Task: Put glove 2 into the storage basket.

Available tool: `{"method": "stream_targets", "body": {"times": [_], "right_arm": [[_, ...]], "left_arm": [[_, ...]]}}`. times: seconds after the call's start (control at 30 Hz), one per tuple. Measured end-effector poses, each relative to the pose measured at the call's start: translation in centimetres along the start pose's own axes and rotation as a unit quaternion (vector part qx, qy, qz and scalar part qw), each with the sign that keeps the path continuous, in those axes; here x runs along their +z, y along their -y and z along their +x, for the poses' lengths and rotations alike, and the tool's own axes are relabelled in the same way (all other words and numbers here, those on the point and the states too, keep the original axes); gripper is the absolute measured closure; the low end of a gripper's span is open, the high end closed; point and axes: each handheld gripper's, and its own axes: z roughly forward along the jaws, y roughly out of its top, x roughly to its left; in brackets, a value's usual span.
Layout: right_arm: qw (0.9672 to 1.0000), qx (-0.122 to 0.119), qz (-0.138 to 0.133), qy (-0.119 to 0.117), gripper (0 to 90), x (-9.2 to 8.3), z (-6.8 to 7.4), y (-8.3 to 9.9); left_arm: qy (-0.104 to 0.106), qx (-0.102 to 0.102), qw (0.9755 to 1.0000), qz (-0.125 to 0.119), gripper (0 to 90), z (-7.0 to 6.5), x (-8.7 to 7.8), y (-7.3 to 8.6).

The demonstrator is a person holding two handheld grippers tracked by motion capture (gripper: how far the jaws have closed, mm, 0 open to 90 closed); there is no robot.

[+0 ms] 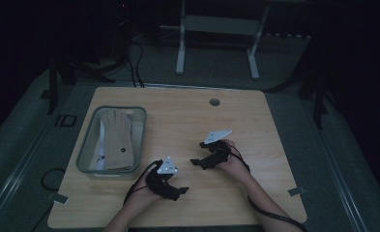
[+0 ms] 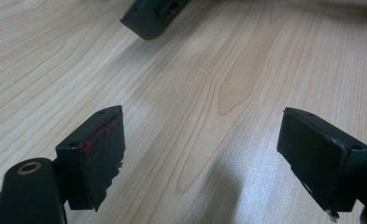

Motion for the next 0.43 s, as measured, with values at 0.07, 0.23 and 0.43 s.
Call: {"method": "stream_targets", "body": {"times": [0.07, 0.23, 0.43], "right_arm": [[1.0000, 0.003, 0.000, 0.000, 14.3, 0.05, -0.02, 0.43], [1.0000, 0.008, -0.003, 0.003, 14.3, -0.07, -0.11, 0.72], [0.9999, 0.009, -0.001, 0.009, 14.4, -0.12, -0.34, 1.04]], "left_arm": [[0.000, 0.001, 1.0000, -0.004, 15.5, 0.00, 0.00, 0.06], [-0.001, 0.004, 1.0000, -0.006, 15.5, -0.09, 0.05, 0.26], [-0.004, 0.012, 0.9999, -0.006, 15.5, -0.18, 0.13, 0.53]]}}
